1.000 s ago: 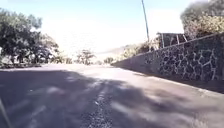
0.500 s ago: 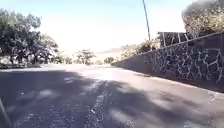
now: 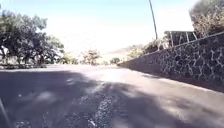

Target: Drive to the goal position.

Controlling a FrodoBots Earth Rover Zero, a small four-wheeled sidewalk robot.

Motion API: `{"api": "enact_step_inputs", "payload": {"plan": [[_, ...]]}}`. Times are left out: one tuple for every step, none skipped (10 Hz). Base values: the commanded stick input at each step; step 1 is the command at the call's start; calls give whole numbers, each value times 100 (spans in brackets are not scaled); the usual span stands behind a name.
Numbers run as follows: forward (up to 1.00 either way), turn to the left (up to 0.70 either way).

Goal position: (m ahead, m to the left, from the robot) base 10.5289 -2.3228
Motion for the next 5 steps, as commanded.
{"api": "enact_step_inputs", "payload": {"plan": [[50, 0], [50, 0], [50, 0], [50, 0], [50, 0]]}}
